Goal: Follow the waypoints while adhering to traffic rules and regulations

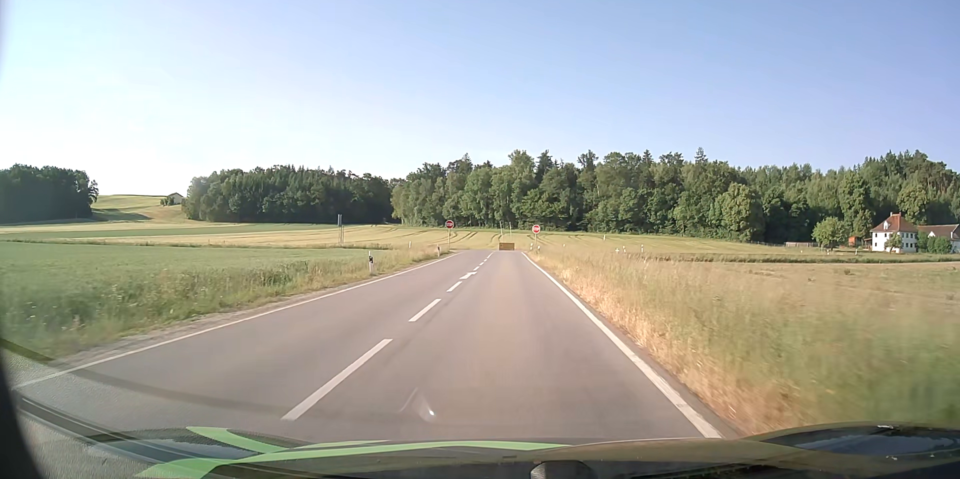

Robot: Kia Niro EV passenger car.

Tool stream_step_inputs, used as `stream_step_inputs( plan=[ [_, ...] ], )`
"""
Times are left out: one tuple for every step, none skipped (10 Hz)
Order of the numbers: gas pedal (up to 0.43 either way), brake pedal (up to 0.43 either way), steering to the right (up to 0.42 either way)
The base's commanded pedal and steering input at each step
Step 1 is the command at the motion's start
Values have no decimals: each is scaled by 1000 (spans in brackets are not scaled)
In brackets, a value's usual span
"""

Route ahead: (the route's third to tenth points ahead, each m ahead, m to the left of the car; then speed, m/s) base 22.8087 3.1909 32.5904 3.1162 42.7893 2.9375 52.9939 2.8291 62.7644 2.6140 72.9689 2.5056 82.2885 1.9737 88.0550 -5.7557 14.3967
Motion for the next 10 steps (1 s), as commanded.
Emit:
stream_step_inputs(
  plan=[
    [0, 0, -3],
    [0, 0, -3],
    [0, 0, -3],
    [0, 0, -3],
    [0, 0, -3],
    [0, 0, -3],
    [0, 0, -3],
    [0, 0, -3],
    [0, 0, -2],
    [0, 0, -3]
  ],
)
